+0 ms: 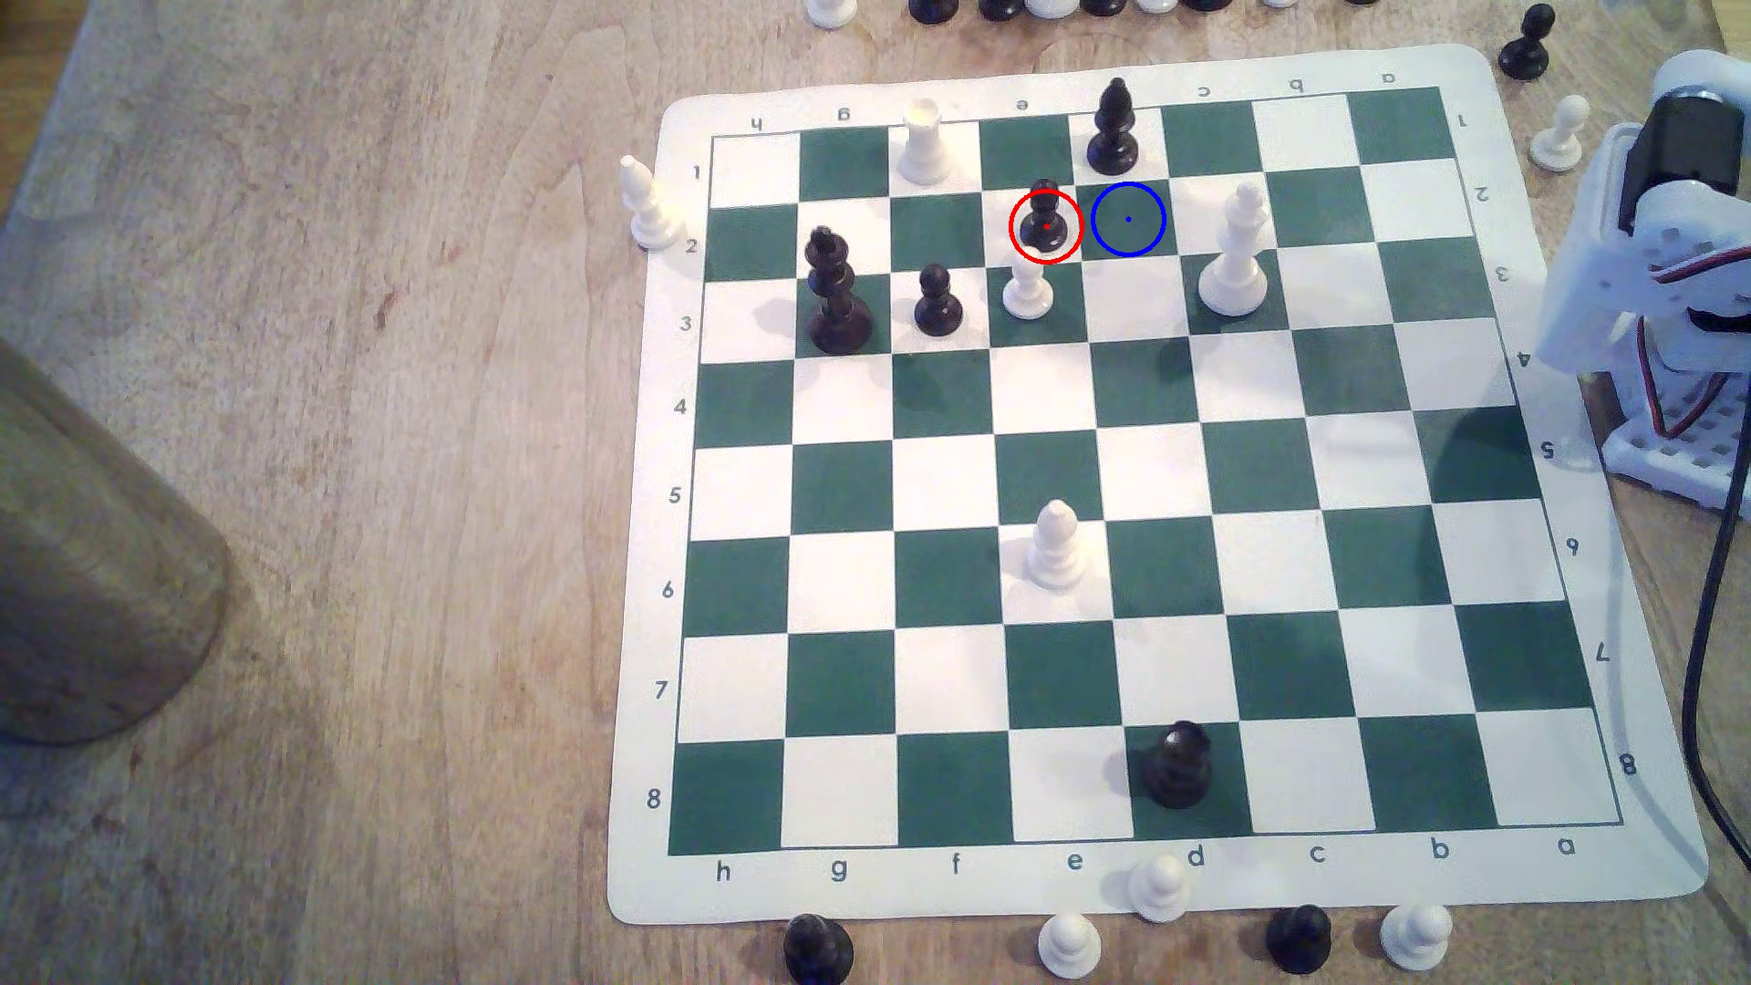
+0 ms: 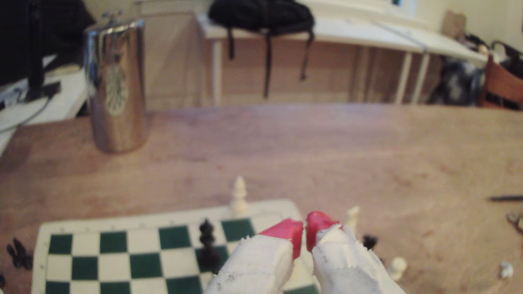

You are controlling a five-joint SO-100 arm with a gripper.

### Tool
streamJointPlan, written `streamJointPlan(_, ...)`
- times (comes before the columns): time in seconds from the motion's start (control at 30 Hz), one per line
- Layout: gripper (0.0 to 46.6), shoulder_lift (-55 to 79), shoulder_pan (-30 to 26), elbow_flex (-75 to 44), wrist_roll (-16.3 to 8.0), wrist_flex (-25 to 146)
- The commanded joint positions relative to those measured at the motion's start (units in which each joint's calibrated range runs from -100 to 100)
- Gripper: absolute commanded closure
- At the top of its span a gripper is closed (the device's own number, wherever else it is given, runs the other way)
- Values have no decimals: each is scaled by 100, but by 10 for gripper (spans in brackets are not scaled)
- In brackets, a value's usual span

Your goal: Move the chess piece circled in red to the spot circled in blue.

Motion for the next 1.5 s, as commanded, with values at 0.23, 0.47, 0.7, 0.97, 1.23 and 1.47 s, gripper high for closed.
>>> streamJointPlan(0.23,432,1441,-108,-23,-630,1217)
streamJointPlan(0.47,403,2510,25,-5,-928,832)
streamJointPlan(0.7,380,4140,80,-667,-1280,504)
streamJointPlan(0.97,358,4666,158,-630,-1289,-45)
streamJointPlan(1.23,363,5507,143,-712,-1289,-544)
streamJointPlan(1.47,360,6407,88,-1165,-1284,-954)
